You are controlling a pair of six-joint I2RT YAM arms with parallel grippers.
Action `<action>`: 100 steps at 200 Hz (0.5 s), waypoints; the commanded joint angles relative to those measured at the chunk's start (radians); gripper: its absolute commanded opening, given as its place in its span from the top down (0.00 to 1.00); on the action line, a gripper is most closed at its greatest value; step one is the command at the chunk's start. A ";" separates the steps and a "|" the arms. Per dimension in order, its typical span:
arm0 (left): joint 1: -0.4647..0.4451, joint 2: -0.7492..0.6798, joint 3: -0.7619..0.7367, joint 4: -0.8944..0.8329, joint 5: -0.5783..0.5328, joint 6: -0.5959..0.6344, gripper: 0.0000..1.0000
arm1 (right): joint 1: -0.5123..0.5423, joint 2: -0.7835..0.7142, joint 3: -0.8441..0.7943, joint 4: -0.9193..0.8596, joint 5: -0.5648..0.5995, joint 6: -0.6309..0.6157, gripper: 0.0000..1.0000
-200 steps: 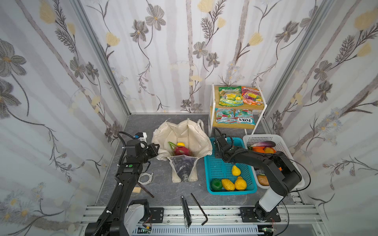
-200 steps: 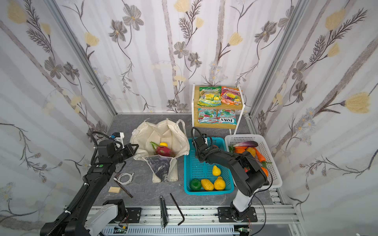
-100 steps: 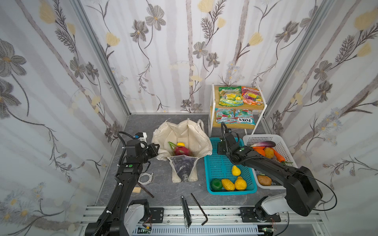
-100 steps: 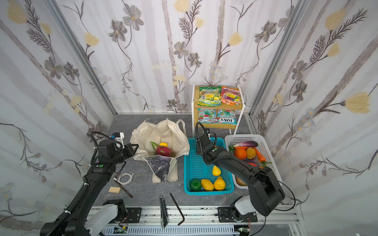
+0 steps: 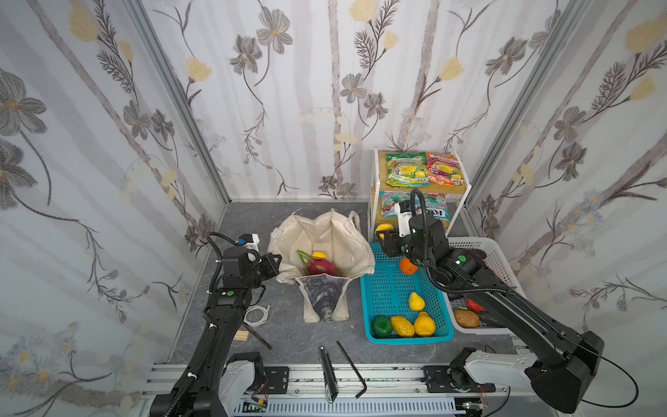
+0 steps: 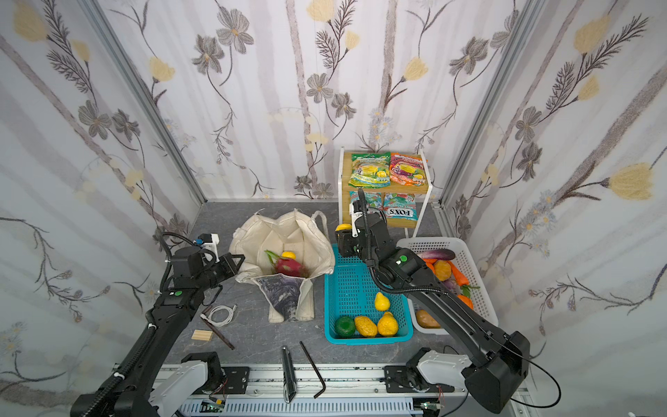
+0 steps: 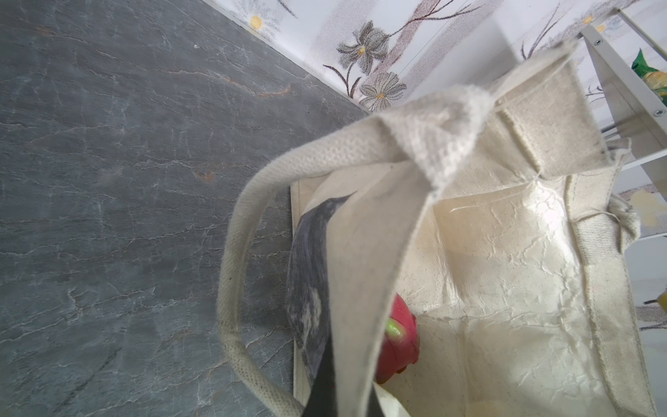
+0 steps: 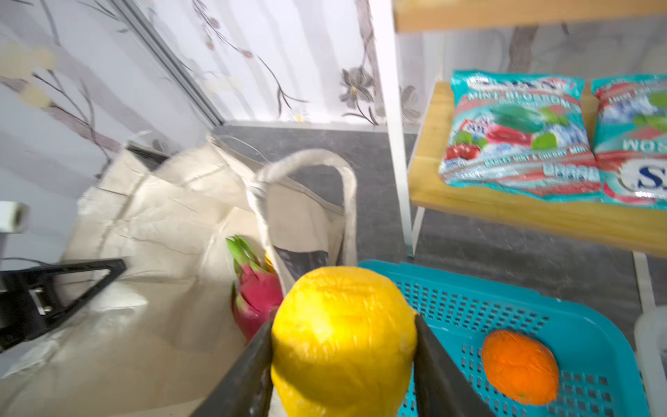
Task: Place the food into the grocery bag and tie it
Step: 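Lift the lemon with the right gripper and carry it over the bag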
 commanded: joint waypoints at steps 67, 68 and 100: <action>-0.002 -0.004 0.002 0.028 0.013 0.002 1.00 | 0.224 0.374 0.325 -0.105 -0.131 -0.074 0.47; -0.002 -0.004 0.002 0.028 0.013 0.002 1.00 | 0.226 0.379 0.329 -0.107 -0.131 -0.074 0.47; -0.002 0.003 0.004 0.028 0.019 0.000 1.00 | 0.250 0.499 0.358 -0.083 -0.239 -0.080 0.47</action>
